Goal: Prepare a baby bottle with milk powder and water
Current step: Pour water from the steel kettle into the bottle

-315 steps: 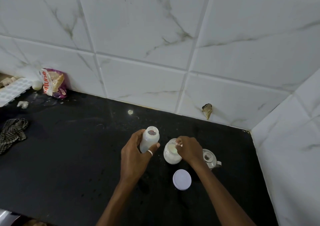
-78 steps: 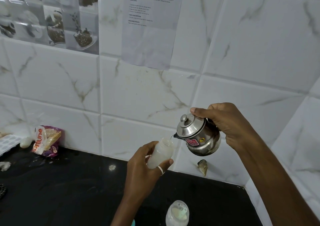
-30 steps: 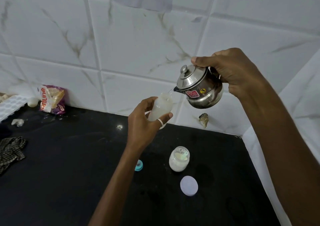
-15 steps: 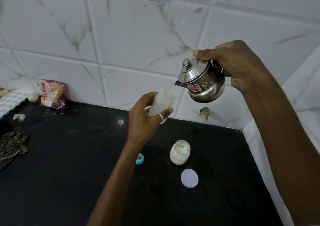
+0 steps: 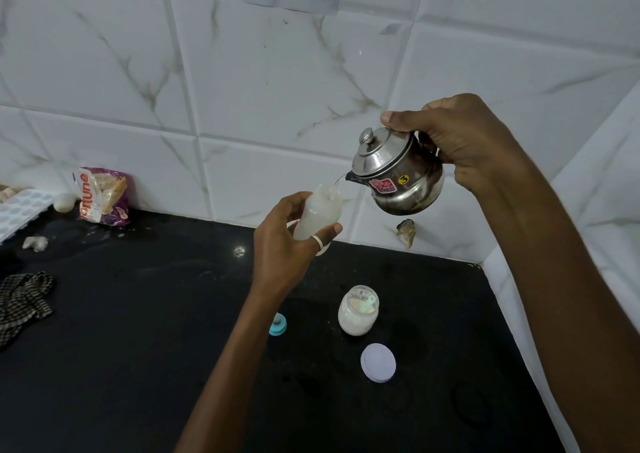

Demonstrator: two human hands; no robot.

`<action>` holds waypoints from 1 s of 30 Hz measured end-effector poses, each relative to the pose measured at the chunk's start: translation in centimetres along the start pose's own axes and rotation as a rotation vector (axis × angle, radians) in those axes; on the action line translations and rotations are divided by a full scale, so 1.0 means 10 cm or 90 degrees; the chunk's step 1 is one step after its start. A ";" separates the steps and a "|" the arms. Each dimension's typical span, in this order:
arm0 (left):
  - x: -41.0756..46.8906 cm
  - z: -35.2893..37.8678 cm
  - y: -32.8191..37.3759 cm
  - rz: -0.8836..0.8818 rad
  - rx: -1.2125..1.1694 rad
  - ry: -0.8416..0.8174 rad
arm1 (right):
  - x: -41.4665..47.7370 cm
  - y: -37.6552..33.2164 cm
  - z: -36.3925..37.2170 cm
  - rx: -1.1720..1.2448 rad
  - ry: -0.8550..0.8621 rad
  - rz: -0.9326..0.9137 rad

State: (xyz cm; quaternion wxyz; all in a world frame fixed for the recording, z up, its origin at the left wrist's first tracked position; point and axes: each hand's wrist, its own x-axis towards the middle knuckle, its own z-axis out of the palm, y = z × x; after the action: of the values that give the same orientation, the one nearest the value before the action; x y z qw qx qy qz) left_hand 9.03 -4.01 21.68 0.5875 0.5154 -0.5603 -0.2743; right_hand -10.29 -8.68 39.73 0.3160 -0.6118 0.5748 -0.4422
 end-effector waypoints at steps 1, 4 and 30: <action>0.00 0.00 0.00 0.000 0.000 0.000 | 0.00 0.00 0.00 0.000 0.001 0.003; -0.01 -0.01 0.01 0.004 -0.002 -0.001 | -0.01 0.01 0.00 -0.001 0.000 0.007; -0.01 -0.04 -0.02 -0.006 0.025 -0.004 | -0.04 0.00 0.07 0.033 -0.031 0.024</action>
State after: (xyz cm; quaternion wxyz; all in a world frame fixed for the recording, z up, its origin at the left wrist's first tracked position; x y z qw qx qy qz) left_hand 9.39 -3.83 21.55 0.5741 0.5286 -0.5650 -0.2677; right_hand -9.65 -8.37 39.38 0.3540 -0.6032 0.5663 -0.4360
